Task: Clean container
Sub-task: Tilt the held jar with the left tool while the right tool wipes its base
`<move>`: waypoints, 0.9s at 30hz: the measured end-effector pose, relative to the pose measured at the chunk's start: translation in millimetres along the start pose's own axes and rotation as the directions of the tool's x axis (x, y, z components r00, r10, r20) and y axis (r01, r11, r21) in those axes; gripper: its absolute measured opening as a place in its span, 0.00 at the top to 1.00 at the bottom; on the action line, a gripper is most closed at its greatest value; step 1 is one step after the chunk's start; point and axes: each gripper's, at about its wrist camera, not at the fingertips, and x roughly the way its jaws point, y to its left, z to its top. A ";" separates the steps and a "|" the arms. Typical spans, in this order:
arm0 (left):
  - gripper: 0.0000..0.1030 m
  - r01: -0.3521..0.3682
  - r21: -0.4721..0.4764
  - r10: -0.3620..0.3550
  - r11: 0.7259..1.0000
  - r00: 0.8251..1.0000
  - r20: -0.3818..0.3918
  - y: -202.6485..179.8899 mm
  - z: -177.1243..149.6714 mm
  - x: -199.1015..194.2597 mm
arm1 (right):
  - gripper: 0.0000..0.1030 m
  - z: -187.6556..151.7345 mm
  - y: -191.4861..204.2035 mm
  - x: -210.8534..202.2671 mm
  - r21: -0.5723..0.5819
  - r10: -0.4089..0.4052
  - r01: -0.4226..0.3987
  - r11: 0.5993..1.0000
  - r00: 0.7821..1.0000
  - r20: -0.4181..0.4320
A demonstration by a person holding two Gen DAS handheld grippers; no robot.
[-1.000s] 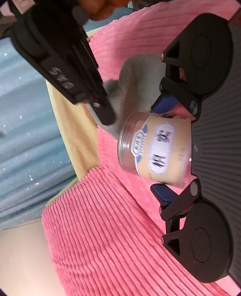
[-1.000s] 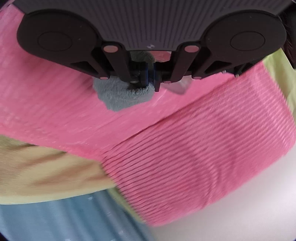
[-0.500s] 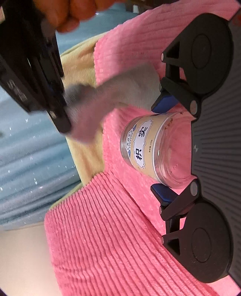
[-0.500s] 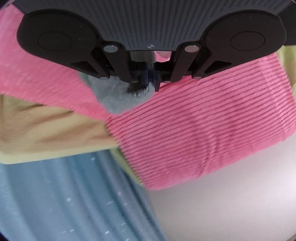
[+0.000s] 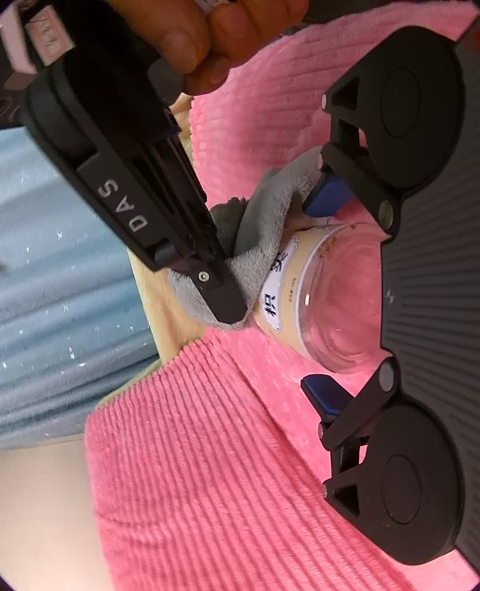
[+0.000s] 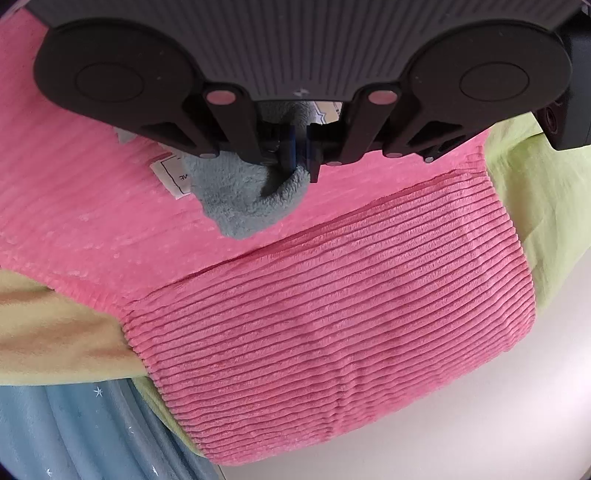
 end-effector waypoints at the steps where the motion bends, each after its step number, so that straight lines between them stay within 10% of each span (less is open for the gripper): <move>1: 0.10 0.004 -0.021 -0.004 1.000 1.000 -0.005 2.8 -0.6 0.3 | 0.96 -0.6 -0.2 0.6 0.001 -0.001 0.001 1.000 1.000 -0.001; 15: 0.16 0.018 -0.052 -0.019 0.999 1.000 -0.022 6.1 -5.8 5.3 | 0.96 -6.0 19.3 6.0 -0.020 0.103 -0.105 0.994 0.990 -0.099; 23: 0.16 0.016 -0.056 -0.017 0.998 1.000 -0.018 6.7 -5.8 6.4 | 0.97 0.5 -12.2 3.2 0.012 -0.144 0.144 0.989 0.989 0.027; 27: 0.16 0.031 -0.125 -0.033 0.992 0.999 -0.014 15.2 -6.8 5.0 | 0.97 0.0 -26.4 2.2 0.100 -0.129 0.126 0.987 0.991 0.028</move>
